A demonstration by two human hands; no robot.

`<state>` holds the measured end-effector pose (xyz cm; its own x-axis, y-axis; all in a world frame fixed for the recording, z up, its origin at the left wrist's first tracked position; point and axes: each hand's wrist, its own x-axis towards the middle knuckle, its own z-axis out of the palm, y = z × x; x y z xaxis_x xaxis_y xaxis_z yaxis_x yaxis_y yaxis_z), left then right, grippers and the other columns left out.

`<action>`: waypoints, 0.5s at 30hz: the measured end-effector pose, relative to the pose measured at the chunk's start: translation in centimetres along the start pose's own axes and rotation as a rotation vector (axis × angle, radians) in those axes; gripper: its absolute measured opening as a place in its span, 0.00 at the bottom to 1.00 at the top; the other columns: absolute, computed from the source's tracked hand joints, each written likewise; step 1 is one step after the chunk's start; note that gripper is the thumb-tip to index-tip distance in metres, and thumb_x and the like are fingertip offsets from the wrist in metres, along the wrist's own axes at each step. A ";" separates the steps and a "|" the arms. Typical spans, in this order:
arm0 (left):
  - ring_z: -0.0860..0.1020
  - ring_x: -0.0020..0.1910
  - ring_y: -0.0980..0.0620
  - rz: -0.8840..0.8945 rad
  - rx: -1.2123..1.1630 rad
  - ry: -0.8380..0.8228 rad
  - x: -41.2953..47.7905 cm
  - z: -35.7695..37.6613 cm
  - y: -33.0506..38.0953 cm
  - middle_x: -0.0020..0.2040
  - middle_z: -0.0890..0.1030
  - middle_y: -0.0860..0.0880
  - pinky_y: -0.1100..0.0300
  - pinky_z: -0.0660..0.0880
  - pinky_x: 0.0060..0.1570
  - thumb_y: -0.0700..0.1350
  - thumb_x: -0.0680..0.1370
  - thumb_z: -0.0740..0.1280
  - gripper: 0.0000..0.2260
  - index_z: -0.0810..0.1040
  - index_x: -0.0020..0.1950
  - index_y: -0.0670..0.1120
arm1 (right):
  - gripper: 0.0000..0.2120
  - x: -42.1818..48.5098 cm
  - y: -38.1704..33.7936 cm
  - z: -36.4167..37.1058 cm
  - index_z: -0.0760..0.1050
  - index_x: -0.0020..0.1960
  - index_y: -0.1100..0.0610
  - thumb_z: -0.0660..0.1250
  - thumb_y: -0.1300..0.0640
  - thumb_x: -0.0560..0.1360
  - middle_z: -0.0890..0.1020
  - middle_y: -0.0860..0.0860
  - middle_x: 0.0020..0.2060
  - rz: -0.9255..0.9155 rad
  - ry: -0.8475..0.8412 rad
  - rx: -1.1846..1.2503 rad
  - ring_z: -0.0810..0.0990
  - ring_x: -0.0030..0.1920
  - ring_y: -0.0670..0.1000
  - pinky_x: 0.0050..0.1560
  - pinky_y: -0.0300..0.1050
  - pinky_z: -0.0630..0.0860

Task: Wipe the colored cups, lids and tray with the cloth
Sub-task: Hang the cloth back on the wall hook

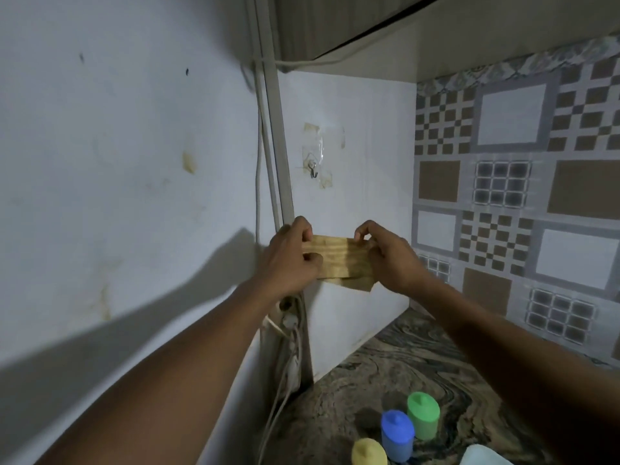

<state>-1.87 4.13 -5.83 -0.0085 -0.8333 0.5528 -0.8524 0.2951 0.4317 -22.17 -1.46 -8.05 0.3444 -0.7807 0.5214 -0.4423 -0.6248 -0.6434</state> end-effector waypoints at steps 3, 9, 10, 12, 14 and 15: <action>0.69 0.31 0.58 0.065 0.032 0.013 3.3 -1.7 -1.3 0.34 0.70 0.55 0.66 0.64 0.31 0.35 0.74 0.64 0.08 0.73 0.49 0.47 | 0.20 3.9 -1.0 -0.3 0.77 0.49 0.54 0.51 0.71 0.73 0.80 0.52 0.48 -0.038 0.070 -0.080 0.75 0.40 0.48 0.32 0.31 0.69; 0.77 0.36 0.59 0.130 0.022 0.163 8.4 -3.3 -4.0 0.40 0.82 0.54 0.72 0.71 0.37 0.34 0.75 0.63 0.11 0.81 0.46 0.49 | 0.13 9.4 -0.6 -0.4 0.78 0.54 0.53 0.58 0.63 0.76 0.80 0.51 0.52 -0.060 0.152 -0.144 0.77 0.46 0.51 0.42 0.46 0.75; 0.78 0.36 0.57 0.144 0.029 0.186 9.1 -3.5 -4.4 0.42 0.83 0.52 0.68 0.73 0.39 0.35 0.75 0.63 0.12 0.82 0.47 0.50 | 0.12 10.1 -0.6 -0.4 0.77 0.56 0.54 0.60 0.61 0.75 0.80 0.50 0.53 -0.058 0.157 -0.161 0.77 0.48 0.51 0.45 0.48 0.77; 0.79 0.35 0.54 0.166 0.050 0.227 10.2 -3.8 -4.9 0.43 0.85 0.49 0.61 0.76 0.41 0.36 0.76 0.64 0.12 0.82 0.47 0.51 | 0.13 11.4 -0.2 -0.4 0.76 0.57 0.53 0.64 0.61 0.74 0.79 0.50 0.54 -0.077 0.160 -0.195 0.78 0.52 0.53 0.51 0.52 0.78; 0.79 0.36 0.54 0.178 0.061 0.268 11.0 -4.1 -5.2 0.42 0.85 0.50 0.59 0.77 0.41 0.36 0.76 0.65 0.11 0.82 0.47 0.51 | 0.14 12.4 0.2 -0.6 0.78 0.57 0.52 0.63 0.63 0.74 0.80 0.52 0.54 -0.125 0.191 -0.238 0.78 0.53 0.54 0.53 0.53 0.77; 0.80 0.36 0.54 0.190 0.058 0.291 11.3 -4.3 -5.2 0.42 0.84 0.50 0.59 0.77 0.42 0.37 0.75 0.65 0.10 0.82 0.48 0.50 | 0.15 12.7 0.4 -0.6 0.79 0.57 0.52 0.63 0.64 0.74 0.80 0.53 0.53 -0.154 0.219 -0.256 0.78 0.53 0.54 0.54 0.52 0.77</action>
<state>4.75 -4.79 1.26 -0.0279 -0.5956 0.8028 -0.8783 0.3980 0.2648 -18.50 -11.68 -1.34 0.2499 -0.6404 0.7263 -0.6012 -0.6906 -0.4021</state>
